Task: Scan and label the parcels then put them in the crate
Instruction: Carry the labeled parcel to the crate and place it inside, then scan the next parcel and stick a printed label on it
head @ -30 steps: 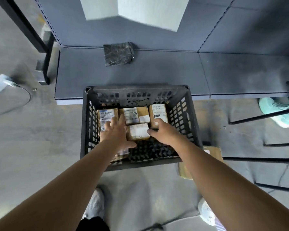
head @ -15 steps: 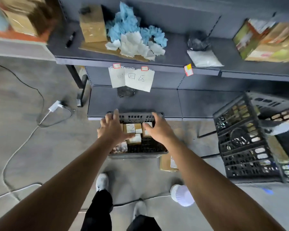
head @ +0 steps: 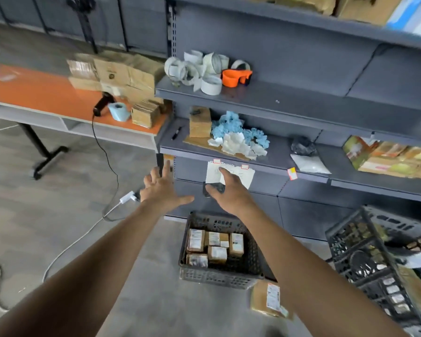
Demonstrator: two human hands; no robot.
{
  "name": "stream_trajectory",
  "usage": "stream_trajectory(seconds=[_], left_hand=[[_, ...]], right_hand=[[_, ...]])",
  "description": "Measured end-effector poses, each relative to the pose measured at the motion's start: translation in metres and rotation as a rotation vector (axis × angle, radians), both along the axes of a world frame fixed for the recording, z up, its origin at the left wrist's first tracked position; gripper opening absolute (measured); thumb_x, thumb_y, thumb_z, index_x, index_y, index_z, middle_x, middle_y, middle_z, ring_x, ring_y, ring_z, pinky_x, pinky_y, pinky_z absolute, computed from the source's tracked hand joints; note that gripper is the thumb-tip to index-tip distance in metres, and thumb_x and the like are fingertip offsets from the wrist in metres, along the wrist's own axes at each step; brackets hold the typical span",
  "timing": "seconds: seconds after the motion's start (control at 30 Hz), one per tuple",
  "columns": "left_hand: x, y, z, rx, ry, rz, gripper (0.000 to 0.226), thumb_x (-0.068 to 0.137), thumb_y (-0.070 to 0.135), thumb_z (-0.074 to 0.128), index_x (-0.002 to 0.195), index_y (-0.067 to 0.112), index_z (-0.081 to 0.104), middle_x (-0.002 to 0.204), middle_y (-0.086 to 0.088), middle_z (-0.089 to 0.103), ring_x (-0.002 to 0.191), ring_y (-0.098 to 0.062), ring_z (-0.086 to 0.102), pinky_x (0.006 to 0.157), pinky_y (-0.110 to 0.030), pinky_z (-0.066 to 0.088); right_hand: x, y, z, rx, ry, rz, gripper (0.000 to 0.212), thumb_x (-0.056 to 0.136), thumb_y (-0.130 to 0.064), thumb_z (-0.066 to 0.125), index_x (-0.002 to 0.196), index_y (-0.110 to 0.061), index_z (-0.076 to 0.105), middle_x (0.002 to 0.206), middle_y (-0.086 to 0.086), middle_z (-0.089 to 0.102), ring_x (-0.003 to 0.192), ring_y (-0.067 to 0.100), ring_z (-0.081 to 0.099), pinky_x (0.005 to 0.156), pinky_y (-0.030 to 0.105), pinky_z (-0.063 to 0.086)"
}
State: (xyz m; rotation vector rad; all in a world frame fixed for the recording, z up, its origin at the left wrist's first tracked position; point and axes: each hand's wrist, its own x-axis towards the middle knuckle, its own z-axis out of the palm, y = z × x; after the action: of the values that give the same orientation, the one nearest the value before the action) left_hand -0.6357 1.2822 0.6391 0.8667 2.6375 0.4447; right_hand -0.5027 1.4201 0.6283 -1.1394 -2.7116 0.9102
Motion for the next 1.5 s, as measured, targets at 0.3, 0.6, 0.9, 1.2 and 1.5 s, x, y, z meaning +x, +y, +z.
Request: stream_trajectory(seconds=[0.3, 0.6, 0.9, 1.2, 1.5], left_hand=[[-0.119, -0.109, 0.045, 0.123, 0.081, -0.023, 0.123, 0.069, 0.062, 0.075, 0.153, 0.025, -0.006, 0.153, -0.01, 0.015, 0.14, -0.034, 0.02, 0.105, -0.051, 0.038], [-0.225, -0.197, 0.062, 0.138, 0.068, -0.002, 0.12, 0.071, 0.061, 0.073, 0.154, 0.024, -0.006, 0.154, -0.01, 0.014, 0.14, -0.034, 0.02, 0.106, -0.05, 0.037], [-0.31, -0.189, 0.053, 0.162, 0.022, 0.01, 0.121, 0.07, 0.06, 0.075, 0.154, 0.024, -0.004, 0.154, -0.009, 0.014, 0.142, -0.034, 0.016, 0.108, -0.05, 0.035], [-0.437, -0.103, 0.034, 0.034, 0.067, -0.01, 0.118, 0.072, 0.061, 0.073, 0.154, 0.025, -0.005, 0.156, -0.008, 0.012, 0.143, -0.034, 0.016, 0.107, -0.049, 0.036], [-0.527, 0.018, 0.015, -0.041, 0.049, -0.107, 0.121, 0.07, 0.062, 0.074, 0.153, 0.027, -0.007, 0.152, -0.008, 0.016, 0.139, -0.032, 0.022, 0.106, -0.048, 0.038]], right_hand=[[-0.124, -0.106, 0.05, 0.076, 0.046, -0.005, 0.078, 0.093, -0.064, 0.047, 0.156, -0.032, 0.013, 0.162, 0.004, 0.019, 0.146, 0.027, 0.028, 0.112, 0.049, 0.035], [-0.231, -0.183, 0.074, 0.113, 0.079, 0.01, 0.074, 0.096, -0.058, 0.048, 0.156, -0.03, 0.016, 0.158, 0.006, 0.026, 0.142, 0.028, 0.032, 0.109, 0.046, 0.038], [-0.329, -0.166, 0.056, 0.095, 0.071, 0.002, 0.072, 0.095, -0.059, 0.047, 0.154, -0.031, 0.017, 0.156, 0.007, 0.03, 0.136, 0.03, 0.04, 0.102, 0.045, 0.042], [-0.456, -0.071, 0.01, 0.028, 0.103, -0.049, 0.074, 0.094, -0.061, 0.048, 0.155, -0.03, 0.019, 0.156, 0.007, 0.03, 0.139, 0.029, 0.036, 0.106, 0.045, 0.039], [-0.55, 0.023, -0.028, -0.015, -0.049, -0.117, 0.073, 0.095, -0.062, 0.044, 0.155, -0.032, 0.015, 0.157, 0.008, 0.024, 0.142, 0.03, 0.03, 0.107, 0.048, 0.039]])
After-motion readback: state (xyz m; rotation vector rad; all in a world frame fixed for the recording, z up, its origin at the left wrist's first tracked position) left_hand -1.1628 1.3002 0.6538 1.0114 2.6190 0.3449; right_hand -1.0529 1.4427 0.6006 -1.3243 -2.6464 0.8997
